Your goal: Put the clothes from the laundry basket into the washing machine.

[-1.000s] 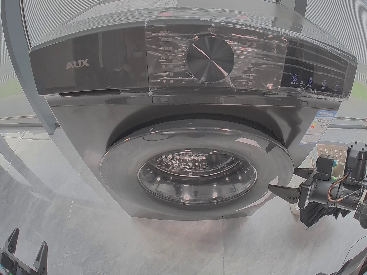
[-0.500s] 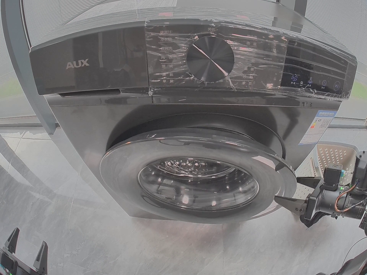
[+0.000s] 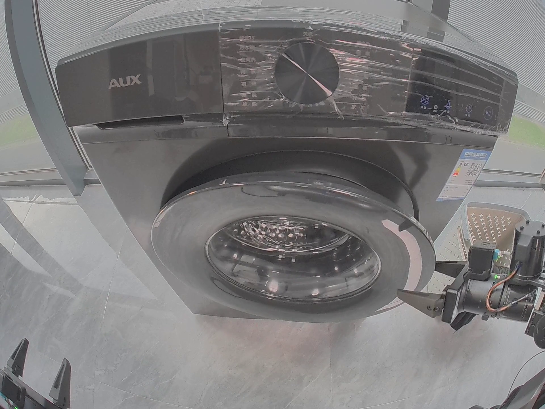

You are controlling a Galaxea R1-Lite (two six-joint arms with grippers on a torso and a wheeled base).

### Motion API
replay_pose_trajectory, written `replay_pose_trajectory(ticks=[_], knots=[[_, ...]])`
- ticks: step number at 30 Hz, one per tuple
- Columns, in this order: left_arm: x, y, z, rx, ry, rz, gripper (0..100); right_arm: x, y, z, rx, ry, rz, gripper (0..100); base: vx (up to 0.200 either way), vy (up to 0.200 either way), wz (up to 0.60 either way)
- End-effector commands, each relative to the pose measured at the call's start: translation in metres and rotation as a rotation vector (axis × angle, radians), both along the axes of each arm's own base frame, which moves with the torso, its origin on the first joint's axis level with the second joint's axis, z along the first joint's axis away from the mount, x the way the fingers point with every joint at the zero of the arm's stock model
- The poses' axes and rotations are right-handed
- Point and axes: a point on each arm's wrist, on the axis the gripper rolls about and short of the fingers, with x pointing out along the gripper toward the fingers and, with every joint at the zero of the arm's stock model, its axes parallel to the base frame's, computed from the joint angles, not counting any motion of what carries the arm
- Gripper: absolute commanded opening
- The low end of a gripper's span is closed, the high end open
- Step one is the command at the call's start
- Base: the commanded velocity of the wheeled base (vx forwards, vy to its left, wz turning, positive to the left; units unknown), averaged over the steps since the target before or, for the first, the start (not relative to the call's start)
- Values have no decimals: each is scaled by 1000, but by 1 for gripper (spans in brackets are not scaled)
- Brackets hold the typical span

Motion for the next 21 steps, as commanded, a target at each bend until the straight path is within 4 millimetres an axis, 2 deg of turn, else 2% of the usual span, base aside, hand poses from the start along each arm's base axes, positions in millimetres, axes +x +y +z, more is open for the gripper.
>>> replay_pose_trajectory(ticks=[1, 5, 10, 12, 16, 19, 21], knots=[[0, 0, -4, 0, 1, 1, 100, -15, -2, -5, -1, 18, 22, 100, 0, 0, 0], [0, 0, -4, 1, 1, 1, 100, -25, -5, -2, 10, -1, 37, 100, 0, 0, 0], [0, 0, -4, 0, 1, 1, 100, -15, -4, 4, 17, -26, 21, 100, 0, 0, 0], [0, 0, -4, 0, 1, -1, 100, -11, -2, 1, 10, -9, 24, 100, 0, 0, 0], [0, 0, -4, 0, 1, 1, 100, -2, 3, -4, -4, 17, 32, 100, -200, 0, 0], [0, 0, -4, 0, 1, -1, 100, -4, 5, -6, -6, 27, 41, 100, -200, 0, 0], [0, 0, -4, 0, 1, -1, 100, -8, 7, -9, -10, 42, 58, 100, 0, 0, 0]])
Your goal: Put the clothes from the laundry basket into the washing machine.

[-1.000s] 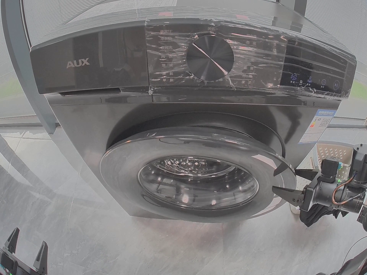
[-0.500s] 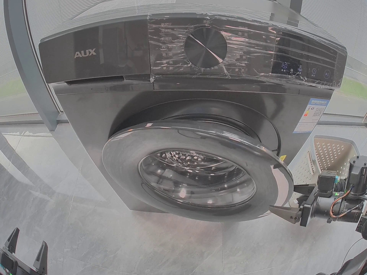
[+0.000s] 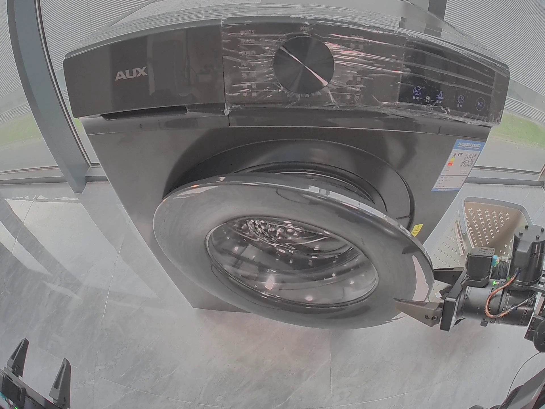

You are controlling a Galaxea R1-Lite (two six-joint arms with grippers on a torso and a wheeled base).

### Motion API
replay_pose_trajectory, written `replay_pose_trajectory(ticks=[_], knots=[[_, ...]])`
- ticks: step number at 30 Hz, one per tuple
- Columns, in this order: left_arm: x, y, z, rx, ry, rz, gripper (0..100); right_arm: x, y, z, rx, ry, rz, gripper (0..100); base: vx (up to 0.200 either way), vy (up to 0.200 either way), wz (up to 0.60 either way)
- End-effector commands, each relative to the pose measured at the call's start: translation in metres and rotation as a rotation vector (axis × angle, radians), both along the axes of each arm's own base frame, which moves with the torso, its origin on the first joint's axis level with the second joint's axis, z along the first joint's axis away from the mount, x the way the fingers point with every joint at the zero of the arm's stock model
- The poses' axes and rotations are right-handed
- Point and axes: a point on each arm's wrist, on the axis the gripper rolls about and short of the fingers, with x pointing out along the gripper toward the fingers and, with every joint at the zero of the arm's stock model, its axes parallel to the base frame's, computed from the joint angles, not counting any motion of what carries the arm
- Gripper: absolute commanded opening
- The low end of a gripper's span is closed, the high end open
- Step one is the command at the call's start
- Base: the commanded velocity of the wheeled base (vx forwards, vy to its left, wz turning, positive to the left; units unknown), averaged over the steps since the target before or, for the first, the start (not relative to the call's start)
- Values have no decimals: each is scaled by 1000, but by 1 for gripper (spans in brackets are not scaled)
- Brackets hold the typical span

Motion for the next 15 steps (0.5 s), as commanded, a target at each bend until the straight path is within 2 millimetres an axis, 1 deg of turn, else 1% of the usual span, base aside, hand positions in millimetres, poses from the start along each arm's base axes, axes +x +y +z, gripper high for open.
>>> replay_pose_trajectory(ticks=[1, 3, 5, 7, 9, 13, 15], knots=[[0, 0, -4, -1, 1, -1, 100, -5, 4, -8, -11, 38, 30, 100, 0, 0, 0], [0, 0, -4, -1, 1, -1, 100, -10, 5, -10, -12, 44, 46, 100, 0, 0, 0], [0, 0, -4, -1, 1, -1, 100, -22, 6, -12, -13, 46, 78, 100, 0, 0, 0], [0, 0, -4, -1, 1, -1, 100, -28, 4, -10, -10, 37, 83, 100, 0, 0, 0], [0, 0, -4, -1, 1, 1, 100, -27, 2, -8, -9, 29, 67, 100, 0, 0, 0], [0, 0, -4, -1, 1, -1, 100, -16, 2, -3, -7, 3, 18, 100, 0, 0, 0], [0, 0, -4, -1, 1, 1, 100, -11, 3, -3, -10, 9, 15, 100, 0, 0, 0]])
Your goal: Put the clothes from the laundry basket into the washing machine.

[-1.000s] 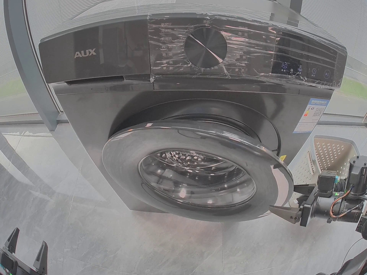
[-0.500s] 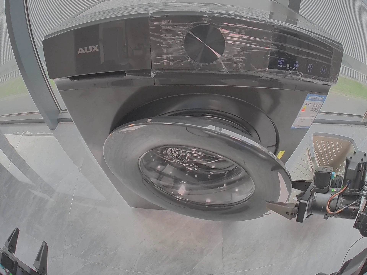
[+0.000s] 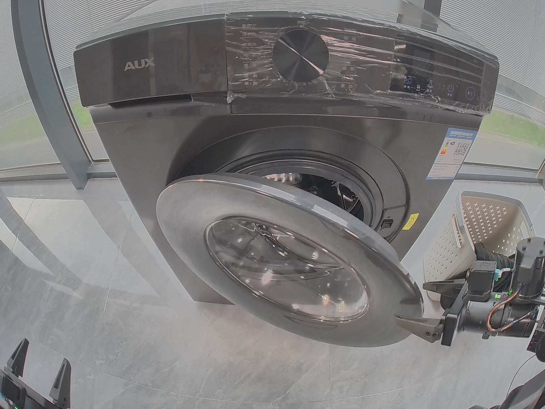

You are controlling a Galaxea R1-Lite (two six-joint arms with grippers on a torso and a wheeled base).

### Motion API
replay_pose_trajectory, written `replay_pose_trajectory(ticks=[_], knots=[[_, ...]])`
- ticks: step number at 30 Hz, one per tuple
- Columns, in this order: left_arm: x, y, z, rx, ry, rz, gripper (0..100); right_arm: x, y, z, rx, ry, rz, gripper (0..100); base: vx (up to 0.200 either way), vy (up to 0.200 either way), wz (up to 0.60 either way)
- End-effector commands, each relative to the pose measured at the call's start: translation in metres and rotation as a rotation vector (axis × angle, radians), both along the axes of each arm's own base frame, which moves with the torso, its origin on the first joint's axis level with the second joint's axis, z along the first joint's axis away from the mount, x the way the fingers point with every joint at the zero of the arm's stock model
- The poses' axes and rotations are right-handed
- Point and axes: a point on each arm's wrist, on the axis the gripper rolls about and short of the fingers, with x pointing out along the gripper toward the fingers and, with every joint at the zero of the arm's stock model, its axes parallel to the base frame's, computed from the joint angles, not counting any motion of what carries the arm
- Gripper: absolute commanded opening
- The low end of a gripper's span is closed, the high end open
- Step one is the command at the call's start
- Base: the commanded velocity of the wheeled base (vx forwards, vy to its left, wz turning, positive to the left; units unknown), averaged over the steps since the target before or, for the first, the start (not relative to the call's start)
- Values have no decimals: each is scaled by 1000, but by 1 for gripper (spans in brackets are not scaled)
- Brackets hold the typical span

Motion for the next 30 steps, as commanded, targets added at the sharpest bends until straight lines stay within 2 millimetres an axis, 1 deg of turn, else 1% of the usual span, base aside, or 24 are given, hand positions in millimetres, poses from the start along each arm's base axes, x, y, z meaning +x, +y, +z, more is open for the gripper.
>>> replay_pose_trajectory(ticks=[1, 6, 11, 14, 15, 16, 18, 22, 23, 24, 25, 28, 30], knots=[[0, 0, -4, 0, 1, 0, 100, 8, 2, 1, -3, -1, -15, 100, 0, 0, 0], [0, 0, -4, 0, 1, 0, 100, 11, 7, -6, -14, 35, -3, 100, 0, 0, 0], [0, 0, -4, 0, 1, 0, 100, -5, 15, -13, -22, 66, 74, 100, 0, 0, 0], [0, 0, -4, 0, 1, 0, 100, -19, 20, -12, -7, 70, 130, 100, 0, 0, 0], [0, 0, -4, 0, 1, 0, 100, -20, 20, -12, -5, 68, 133, 100, 0, 0, 0], [0, 0, -4, 0, 1, 0, 100, -29, 22, -9, 20, 66, 165, 100, 0, 0, 0], [0, 0, -4, 0, 3, 0, 100, -37, 23, -3, 52, 55, 182, 100, 0, 0, 0], [0, 0, -4, 0, 1, 0, 100, -43, 17, 8, 92, 4, 158, 100, 0, 0, 0], [0, 0, -4, 0, 1, 0, 100, -44, 14, 14, 110, -27, 145, 100, 0, 0, 0], [0, 0, -4, -2, 1, 0, 100, -44, 10, 19, 127, -55, 122, 100, 0, 0, 0], [0, 0, -4, -2, 1, 0, 100, -44, 10, 19, 127, -55, 122, 100, 0, 0, 0], [0, 0, -4, 0, 1, 0, 100, -37, -7, 35, 166, -130, 7, 100, 0, 0, 0], [0, 0, -4, -2, 3, 0, 100, -31, -12, 41, 176, -150, -31, 100, 0, 0, 0]])
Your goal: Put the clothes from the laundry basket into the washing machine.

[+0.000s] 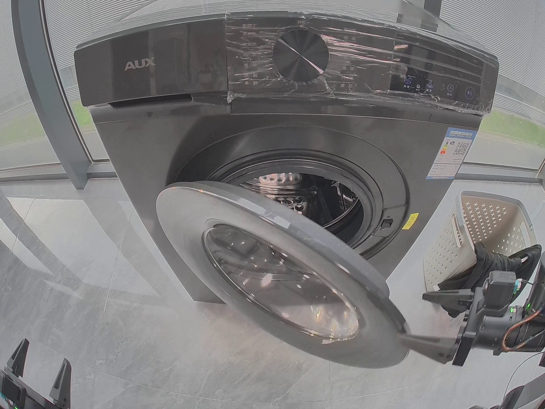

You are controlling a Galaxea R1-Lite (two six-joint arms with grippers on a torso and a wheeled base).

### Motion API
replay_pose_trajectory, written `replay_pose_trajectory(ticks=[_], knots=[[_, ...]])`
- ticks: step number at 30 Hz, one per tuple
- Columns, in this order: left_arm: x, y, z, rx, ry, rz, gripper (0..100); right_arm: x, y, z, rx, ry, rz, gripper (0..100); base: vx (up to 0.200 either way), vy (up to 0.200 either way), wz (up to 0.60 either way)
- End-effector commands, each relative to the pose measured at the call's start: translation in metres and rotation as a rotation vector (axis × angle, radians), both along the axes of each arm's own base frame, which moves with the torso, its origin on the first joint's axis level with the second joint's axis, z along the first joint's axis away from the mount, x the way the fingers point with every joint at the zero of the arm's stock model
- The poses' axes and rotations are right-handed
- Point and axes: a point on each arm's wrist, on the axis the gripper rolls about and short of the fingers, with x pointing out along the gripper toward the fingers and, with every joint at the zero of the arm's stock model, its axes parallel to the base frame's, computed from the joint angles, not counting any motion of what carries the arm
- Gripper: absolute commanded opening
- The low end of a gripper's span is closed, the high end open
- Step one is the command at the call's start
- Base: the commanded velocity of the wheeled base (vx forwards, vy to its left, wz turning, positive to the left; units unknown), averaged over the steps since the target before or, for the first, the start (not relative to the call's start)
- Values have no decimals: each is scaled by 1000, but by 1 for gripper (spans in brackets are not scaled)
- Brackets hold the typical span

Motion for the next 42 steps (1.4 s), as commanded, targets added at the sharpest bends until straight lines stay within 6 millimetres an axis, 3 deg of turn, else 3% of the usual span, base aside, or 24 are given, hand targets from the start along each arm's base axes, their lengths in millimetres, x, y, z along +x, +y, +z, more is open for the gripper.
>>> replay_pose_trajectory(ticks=[1, 10, 17, 25, 31, 42], knots=[[0, 0, -4, 0, 1, 0, 100, 8, -23, 28, 70, -110, -148, 100, 0, 0, 0], [0, 0, -4, 0, 1, 0, 100, 29, -26, 19, 22, -18, -223, 100, 0, 0, 0], [0, 0, -4, 0, 1, 0, 100, 63, -14, 12, 30, 84, -228, 100, 0, 0, 0], [0, 0, -4, -1, 1, 0, 100, 93, -2, 11, 29, 70, -225, 100, 0, 0, 0], [0, 0, -4, 0, 1, 0, 100, 80, 4, 2, 15, 88, -184, 100, 0, 0, 0], [0, 0, -4, 0, 1, 0, 100, 33, 0, 9, 36, 40, -105, 100, 0, 0, 0]])
